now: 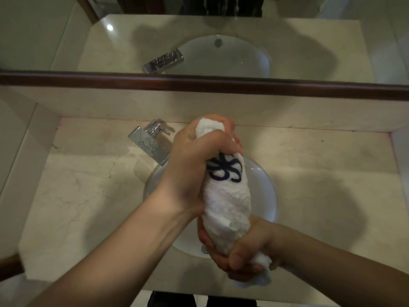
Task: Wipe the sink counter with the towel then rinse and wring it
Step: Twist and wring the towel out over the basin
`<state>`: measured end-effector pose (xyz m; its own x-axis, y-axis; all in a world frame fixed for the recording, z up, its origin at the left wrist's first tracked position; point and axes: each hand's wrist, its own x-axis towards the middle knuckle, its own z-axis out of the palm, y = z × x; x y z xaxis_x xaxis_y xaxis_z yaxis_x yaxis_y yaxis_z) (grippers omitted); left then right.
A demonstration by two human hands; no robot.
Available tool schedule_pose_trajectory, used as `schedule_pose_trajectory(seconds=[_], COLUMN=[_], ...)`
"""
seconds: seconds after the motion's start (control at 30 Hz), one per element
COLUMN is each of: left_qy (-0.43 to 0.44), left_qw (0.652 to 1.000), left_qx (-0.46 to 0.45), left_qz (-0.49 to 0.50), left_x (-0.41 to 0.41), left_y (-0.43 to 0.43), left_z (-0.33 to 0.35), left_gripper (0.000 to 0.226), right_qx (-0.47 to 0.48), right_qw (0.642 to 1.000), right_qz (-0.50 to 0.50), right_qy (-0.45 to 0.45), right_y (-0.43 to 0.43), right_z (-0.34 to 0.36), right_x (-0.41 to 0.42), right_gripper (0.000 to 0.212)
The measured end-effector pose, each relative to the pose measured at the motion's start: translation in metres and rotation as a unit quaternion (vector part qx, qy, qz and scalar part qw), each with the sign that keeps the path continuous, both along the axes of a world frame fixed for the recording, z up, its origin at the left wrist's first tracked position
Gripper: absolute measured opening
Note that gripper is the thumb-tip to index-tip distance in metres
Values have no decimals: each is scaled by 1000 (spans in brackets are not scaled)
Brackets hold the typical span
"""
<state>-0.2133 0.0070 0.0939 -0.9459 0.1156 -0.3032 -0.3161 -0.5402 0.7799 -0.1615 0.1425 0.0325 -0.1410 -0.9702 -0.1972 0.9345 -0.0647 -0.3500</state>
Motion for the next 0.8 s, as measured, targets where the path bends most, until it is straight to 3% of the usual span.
schedule_pose_trajectory(seconds=[0.53, 0.8], left_qy=[-20, -77], left_qw=[996, 995], left_qx=[88, 47], left_qz=[1, -31], left_x=[6, 0], left_y=[-15, -31], left_z=[-33, -63], left_gripper=[10, 10], right_qx=[-40, 88], right_qw=[997, 996], right_qz=[63, 0], right_qy=[-18, 33], right_y=[-19, -24], right_z=[-28, -38], right_x=[1, 2], right_gripper=[28, 24])
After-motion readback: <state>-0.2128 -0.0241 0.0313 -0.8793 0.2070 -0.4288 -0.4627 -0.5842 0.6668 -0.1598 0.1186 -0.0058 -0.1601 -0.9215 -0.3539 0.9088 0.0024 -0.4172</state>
